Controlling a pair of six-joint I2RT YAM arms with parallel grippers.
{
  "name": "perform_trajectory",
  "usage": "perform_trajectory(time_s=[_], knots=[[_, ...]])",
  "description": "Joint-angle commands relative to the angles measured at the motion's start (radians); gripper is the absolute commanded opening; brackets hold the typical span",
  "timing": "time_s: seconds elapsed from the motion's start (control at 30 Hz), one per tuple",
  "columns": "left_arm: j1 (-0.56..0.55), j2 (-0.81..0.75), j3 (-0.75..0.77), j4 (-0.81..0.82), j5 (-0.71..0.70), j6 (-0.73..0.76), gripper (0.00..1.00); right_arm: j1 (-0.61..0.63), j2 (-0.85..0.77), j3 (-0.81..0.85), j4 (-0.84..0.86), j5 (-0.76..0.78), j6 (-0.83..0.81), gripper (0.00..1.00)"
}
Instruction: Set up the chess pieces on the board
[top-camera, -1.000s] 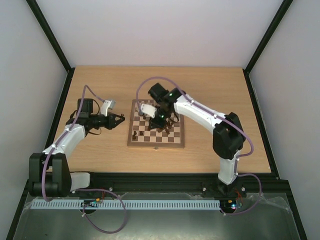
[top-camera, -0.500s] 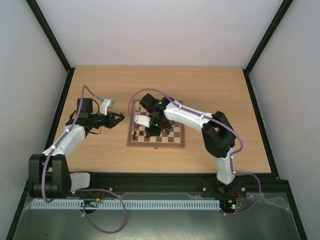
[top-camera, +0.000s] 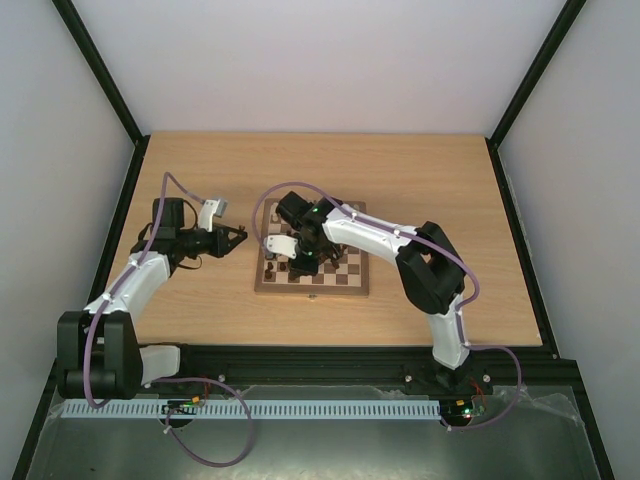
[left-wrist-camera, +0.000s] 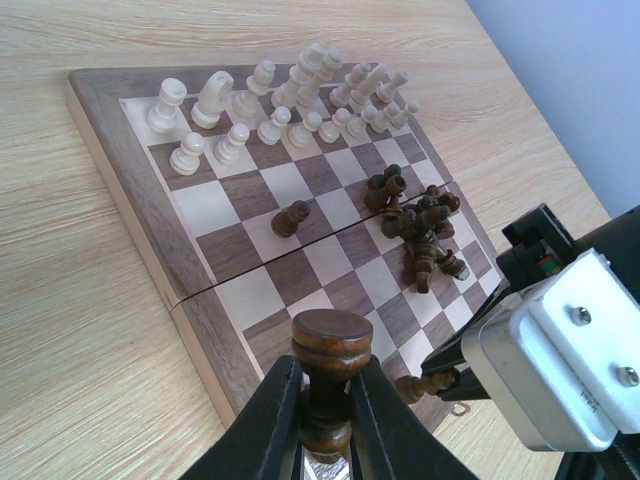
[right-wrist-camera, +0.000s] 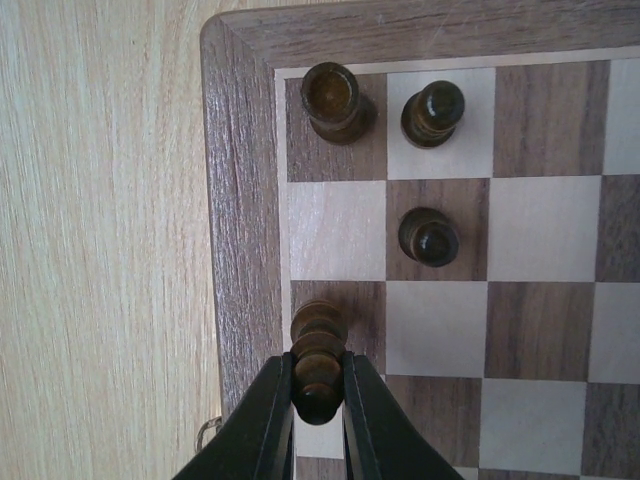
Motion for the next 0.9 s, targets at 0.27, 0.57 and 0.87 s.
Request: perform_trajectory(time_s=[0.27,0.57,0.87], knots=[[0.008,-0.024,-0.017,0.012,-0.002,-0.002,0.09,0.016,0.035,-0.011,-0.019,0.022,-0.015,0.11],[0.009,-0.023,-0.017,0.022,-0.004,-0.005,0.09,0.016,0.029,0.001,-0.033,0.031,-0.021,0.25],[0.007,-0.004,0.014,-0.018,0.021,0.029,0.09,0.011,0.006,0.060,-0.072,0.003,0.001,0.31]])
